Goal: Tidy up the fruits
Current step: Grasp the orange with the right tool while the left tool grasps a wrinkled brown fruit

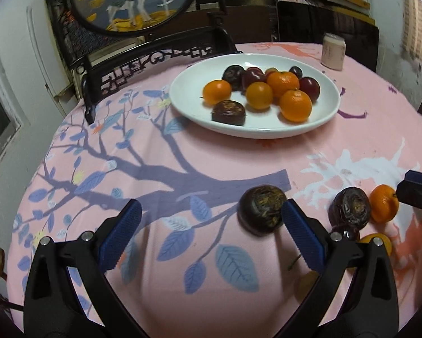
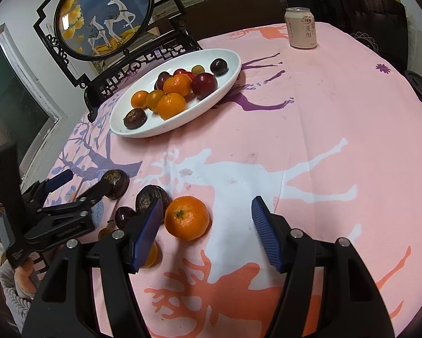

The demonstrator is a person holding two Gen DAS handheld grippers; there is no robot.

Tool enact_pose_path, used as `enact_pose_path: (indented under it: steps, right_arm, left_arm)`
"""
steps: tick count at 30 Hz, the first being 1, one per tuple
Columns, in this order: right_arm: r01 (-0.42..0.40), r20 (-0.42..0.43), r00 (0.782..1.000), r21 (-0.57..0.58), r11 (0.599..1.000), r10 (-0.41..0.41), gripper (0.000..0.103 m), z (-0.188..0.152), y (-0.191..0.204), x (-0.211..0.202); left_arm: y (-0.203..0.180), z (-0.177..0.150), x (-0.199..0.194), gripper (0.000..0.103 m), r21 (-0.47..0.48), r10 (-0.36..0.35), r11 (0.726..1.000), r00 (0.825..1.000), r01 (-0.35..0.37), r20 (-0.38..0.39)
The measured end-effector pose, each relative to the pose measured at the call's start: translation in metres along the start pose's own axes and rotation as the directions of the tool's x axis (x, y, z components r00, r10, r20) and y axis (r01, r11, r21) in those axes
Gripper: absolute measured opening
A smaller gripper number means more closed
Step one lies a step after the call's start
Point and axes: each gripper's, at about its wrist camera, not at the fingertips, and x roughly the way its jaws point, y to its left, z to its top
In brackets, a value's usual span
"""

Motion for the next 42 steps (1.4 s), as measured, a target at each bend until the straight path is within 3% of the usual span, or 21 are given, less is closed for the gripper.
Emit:
enact_pose_path:
  steps: [4, 6, 8, 10, 14, 18, 21, 27, 36, 40, 42]
  right_arm:
    - [-0.001, 0.006, 1.0, -0.002, 1.0, 0.001, 0.066, 0.0, 0.0, -0.001]
    - [-0.002, 0.005, 1.0, -0.004, 1.0, 0.002, 0.066, 0.0, 0.001, -0.001]
    - [0.0, 0.003, 1.0, -0.008, 1.0, 0.0, 0.066, 0.0, 0.001, -0.001]
    - [-0.001, 0.0, 1.0, -0.011, 1.0, 0.001, 0.065, 0.0, 0.002, 0.0]
    - [-0.004, -0.02, 1.0, -0.004, 1.0, 0.004, 0.065, -0.001, 0.001, 0.004]
    - [-0.011, -0.016, 1.0, -0.024, 1.0, 0.011, 0.065, -0.003, 0.005, 0.003]
    - [-0.017, -0.032, 0.999, -0.036, 0.999, 0.015, 0.065, -0.005, 0.007, 0.006]
    - [-0.046, -0.028, 0.999, -0.044, 0.998, 0.045, 0.065, -0.006, 0.009, 0.005]
    - [-0.013, -0.035, 0.999, -0.102, 0.995, 0.01, 0.065, -0.009, 0.017, 0.011]
    - [0.011, -0.052, 0.998, -0.128, 0.992, -0.018, 0.058, -0.012, 0.021, 0.02]
    - [0.028, -0.04, 0.999, -0.151, 0.988, -0.035, 0.047, -0.013, 0.024, 0.021]
  left_arm:
    - [-0.017, 0.0, 0.007, 0.1, 0.083, 0.025, 0.996, 1.0, -0.025, 0.005]
    - [-0.022, -0.001, 0.01, 0.093, 0.105, 0.0, 0.994, 1.0, 0.001, -0.013]
    - [-0.021, -0.002, 0.01, 0.057, 0.085, -0.07, 0.994, 0.997, 0.072, -0.029]
    - [-0.016, -0.003, 0.012, 0.043, 0.056, -0.151, 0.987, 0.987, 0.153, -0.052]
    - [-0.005, -0.006, 0.009, 0.042, 0.031, -0.098, 0.995, 0.994, 0.099, -0.038]
    - [0.027, -0.006, 0.009, 0.042, -0.089, -0.029, 0.996, 0.999, 0.025, -0.042]
    - [0.038, -0.006, 0.014, 0.042, -0.14, -0.034, 0.99, 0.998, 0.025, -0.059]
    - [0.027, -0.004, 0.014, 0.043, -0.09, -0.019, 0.996, 0.998, 0.014, -0.053]
    - [0.027, -0.007, 0.015, 0.043, -0.087, -0.012, 0.996, 0.998, 0.007, -0.063]
    - [0.026, -0.007, 0.016, 0.043, -0.081, -0.006, 0.997, 0.998, 0.001, -0.062]
    - [0.025, -0.008, 0.016, 0.043, -0.078, -0.002, 0.997, 0.998, -0.003, -0.061]
